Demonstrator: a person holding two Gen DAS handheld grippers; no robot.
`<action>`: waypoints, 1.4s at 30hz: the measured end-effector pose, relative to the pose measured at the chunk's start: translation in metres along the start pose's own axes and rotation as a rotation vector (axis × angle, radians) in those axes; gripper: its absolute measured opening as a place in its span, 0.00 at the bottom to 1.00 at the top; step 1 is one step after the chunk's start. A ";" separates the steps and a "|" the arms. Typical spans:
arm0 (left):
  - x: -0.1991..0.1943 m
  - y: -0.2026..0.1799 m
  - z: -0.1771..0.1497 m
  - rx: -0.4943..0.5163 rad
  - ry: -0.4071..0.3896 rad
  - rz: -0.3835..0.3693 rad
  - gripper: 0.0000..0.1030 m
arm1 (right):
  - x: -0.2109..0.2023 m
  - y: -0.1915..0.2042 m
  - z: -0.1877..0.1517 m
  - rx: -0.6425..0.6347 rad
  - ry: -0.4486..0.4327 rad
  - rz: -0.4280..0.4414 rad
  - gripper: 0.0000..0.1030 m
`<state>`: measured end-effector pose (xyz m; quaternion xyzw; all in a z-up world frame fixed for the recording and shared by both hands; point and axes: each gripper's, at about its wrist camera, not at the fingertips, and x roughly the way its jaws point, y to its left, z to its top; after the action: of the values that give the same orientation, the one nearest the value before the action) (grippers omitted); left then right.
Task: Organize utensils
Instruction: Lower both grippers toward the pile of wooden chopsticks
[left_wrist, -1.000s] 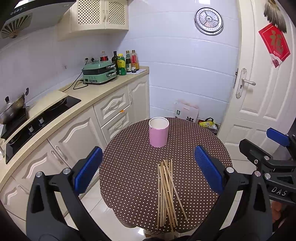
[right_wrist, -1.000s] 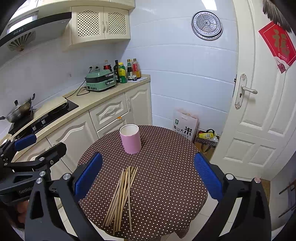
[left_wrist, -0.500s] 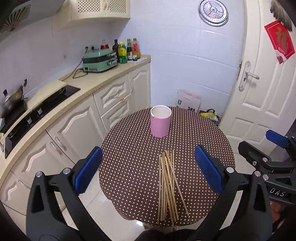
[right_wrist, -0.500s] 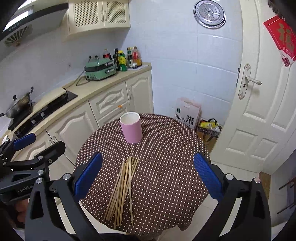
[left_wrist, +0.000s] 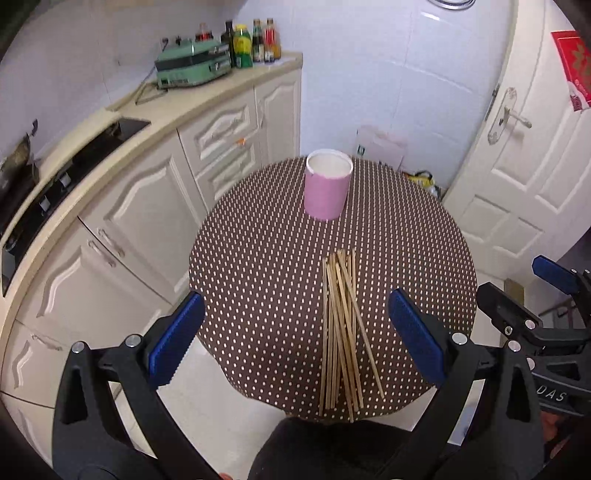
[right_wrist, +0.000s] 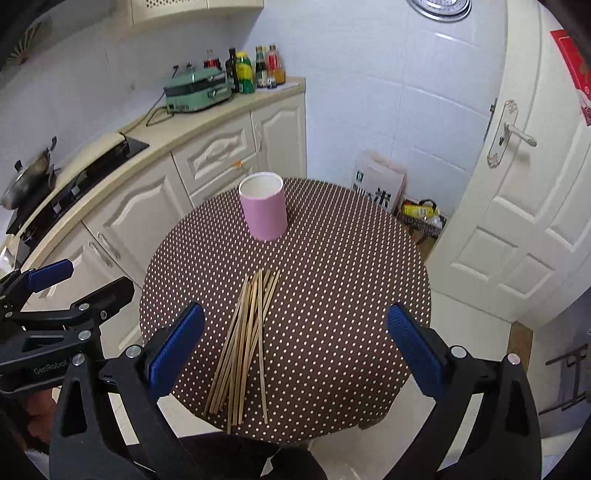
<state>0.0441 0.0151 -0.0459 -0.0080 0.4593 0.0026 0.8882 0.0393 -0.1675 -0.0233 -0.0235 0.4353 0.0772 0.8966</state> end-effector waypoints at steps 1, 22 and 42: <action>0.004 0.002 0.000 -0.002 0.020 -0.004 0.94 | 0.004 0.001 0.000 0.003 0.019 0.003 0.93; 0.104 0.040 -0.004 -0.063 0.382 -0.185 0.94 | 0.085 0.011 0.004 0.138 0.265 0.104 0.82; 0.168 0.041 -0.012 -0.147 0.500 -0.240 0.63 | 0.181 0.011 -0.011 0.125 0.464 0.234 0.33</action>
<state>0.1305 0.0555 -0.1902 -0.1273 0.6584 -0.0713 0.7384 0.1395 -0.1364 -0.1721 0.0652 0.6328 0.1458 0.7577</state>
